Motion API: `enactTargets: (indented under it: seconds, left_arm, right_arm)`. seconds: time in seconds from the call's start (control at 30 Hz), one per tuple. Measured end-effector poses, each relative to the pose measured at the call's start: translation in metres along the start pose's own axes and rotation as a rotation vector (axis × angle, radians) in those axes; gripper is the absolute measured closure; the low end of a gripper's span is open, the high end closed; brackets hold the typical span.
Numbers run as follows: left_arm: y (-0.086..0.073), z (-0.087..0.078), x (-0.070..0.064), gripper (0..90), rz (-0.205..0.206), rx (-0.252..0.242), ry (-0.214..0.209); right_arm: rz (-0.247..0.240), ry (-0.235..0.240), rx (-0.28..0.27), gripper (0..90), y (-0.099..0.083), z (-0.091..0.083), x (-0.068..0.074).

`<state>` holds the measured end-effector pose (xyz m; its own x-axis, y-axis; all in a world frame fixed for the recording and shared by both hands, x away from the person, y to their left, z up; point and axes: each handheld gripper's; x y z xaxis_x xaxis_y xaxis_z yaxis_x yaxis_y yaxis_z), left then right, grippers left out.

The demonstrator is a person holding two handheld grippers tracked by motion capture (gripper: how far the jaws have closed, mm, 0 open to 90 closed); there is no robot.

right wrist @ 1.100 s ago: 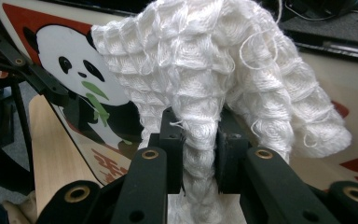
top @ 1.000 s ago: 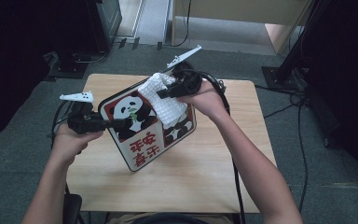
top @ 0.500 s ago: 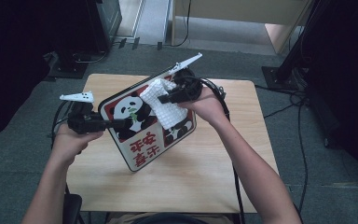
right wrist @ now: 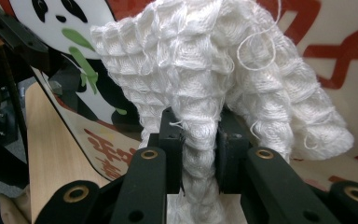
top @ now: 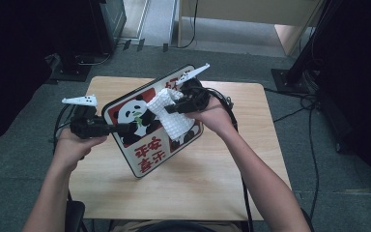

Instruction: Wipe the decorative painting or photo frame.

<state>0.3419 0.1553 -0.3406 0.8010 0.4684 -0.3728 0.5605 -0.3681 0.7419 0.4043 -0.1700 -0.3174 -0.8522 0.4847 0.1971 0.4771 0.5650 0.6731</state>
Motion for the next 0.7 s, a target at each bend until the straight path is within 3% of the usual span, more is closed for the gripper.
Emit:
enactTargets:
  seconds: [0.7]
  left_arm:
    - [0.000,0.000,0.000,76.8,0.001,0.001,-0.002]
  right_arm:
    - [0.007,0.014,-0.005,76.3,-0.024,0.018,0.001]
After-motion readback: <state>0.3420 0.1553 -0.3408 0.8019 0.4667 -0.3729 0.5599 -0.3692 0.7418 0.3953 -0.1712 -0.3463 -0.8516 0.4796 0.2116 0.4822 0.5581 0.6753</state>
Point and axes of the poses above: each handheld gripper's, and its own axes: z roughly forward along the jaws, y roughly out of its top, x roughly to its left, and after that the axes turned 4 degrees about x, right-handed
